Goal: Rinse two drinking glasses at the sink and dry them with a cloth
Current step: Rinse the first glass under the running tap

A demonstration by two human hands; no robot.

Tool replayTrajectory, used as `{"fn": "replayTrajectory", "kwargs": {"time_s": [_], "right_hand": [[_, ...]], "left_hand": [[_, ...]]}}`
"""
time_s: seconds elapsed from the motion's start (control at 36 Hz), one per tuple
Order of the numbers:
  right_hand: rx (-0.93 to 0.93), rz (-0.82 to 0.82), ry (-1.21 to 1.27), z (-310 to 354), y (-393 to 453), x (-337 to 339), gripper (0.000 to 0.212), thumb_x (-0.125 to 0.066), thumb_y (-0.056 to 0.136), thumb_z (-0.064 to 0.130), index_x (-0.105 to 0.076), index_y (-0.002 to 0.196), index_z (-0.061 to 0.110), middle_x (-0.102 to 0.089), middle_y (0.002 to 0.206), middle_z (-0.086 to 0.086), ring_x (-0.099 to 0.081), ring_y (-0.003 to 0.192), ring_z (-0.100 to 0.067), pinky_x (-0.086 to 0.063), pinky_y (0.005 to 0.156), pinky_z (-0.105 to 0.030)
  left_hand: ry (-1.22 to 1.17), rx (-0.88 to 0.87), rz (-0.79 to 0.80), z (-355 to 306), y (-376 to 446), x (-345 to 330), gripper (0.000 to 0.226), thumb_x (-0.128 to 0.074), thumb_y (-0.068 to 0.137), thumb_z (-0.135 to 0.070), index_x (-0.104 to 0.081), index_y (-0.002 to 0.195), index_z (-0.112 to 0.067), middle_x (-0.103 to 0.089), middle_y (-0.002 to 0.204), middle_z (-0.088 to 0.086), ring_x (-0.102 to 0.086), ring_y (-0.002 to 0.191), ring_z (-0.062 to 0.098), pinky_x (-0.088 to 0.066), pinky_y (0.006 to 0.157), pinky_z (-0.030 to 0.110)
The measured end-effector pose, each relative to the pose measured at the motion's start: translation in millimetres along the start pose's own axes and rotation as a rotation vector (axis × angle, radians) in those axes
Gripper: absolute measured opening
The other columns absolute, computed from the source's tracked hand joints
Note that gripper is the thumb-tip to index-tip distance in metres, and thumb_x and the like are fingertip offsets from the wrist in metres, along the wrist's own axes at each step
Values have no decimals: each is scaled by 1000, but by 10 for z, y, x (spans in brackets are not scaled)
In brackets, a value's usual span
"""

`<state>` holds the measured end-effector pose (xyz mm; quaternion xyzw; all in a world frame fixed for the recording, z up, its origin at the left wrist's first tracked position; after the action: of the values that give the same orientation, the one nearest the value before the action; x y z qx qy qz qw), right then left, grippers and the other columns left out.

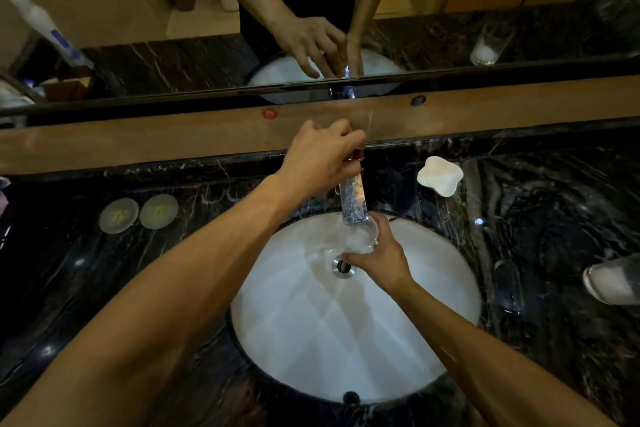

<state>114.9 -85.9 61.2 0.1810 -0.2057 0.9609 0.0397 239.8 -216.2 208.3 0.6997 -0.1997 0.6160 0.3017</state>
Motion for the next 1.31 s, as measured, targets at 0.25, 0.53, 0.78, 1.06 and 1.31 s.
{"fn": "replayTrajectory", "kwargs": {"time_s": [0.25, 0.53, 0.78, 1.06, 1.31], "right_hand": [[8, -7, -10, -47, -13, 10, 81, -86, 64, 27, -33, 107, 71, -56, 108, 30, -58, 90, 10, -43, 59, -9], [14, 8, -20, -99, -27, 16, 84, -89, 63, 27, -32, 107, 70, -52, 109, 31, -54, 94, 7, -41, 59, -7], [-1, -24, -17, -179, -14, 9, 79, -88, 64, 29, -38, 120, 53, -54, 112, 21, -57, 102, -15, -48, 71, -21], [-133, -37, 34, -292, 89, -73, 79, -91, 60, 35, -39, 117, 51, -55, 106, 23, -57, 97, -8, -53, 77, -27], [-138, 40, -188, -250, 169, -191, 92, -88, 60, 39, -35, 136, 40, -56, 113, 8, -57, 102, -21, -48, 78, -30]], "left_hand": [[-283, 121, -168, 161, -374, -199, 47, -62, 89, -36, -56, 133, -19, -53, 133, 2, -55, 113, 20, -45, 86, 38], [-210, 759, 2, 638, -2316, -1111, 58, -39, 93, -47, -58, 134, -10, -52, 140, 13, -50, 129, 34, -42, 104, 54], [-117, 1018, 185, 578, -3278, -1422, 73, -16, 92, -61, -28, 155, -29, -21, 165, 2, -14, 152, 27, -6, 119, 56], [-103, 1011, 153, 606, -3310, -1479, 69, -20, 94, -59, -35, 153, -27, -29, 162, 4, -21, 150, 28, -12, 117, 58], [-72, 995, 137, 607, -3319, -1490, 67, -22, 95, -56, -36, 152, -25, -32, 160, 7, -25, 148, 30, -17, 115, 61]]}}
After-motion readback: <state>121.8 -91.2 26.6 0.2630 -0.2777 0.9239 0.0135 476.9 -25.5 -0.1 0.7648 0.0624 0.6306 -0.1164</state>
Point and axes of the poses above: each hand's wrist, its own y-axis towards the middle knuckle, its own x-axis out of the back of the hand, z = x × y, the point moved 2 cm from there along y, towards the middle knuckle
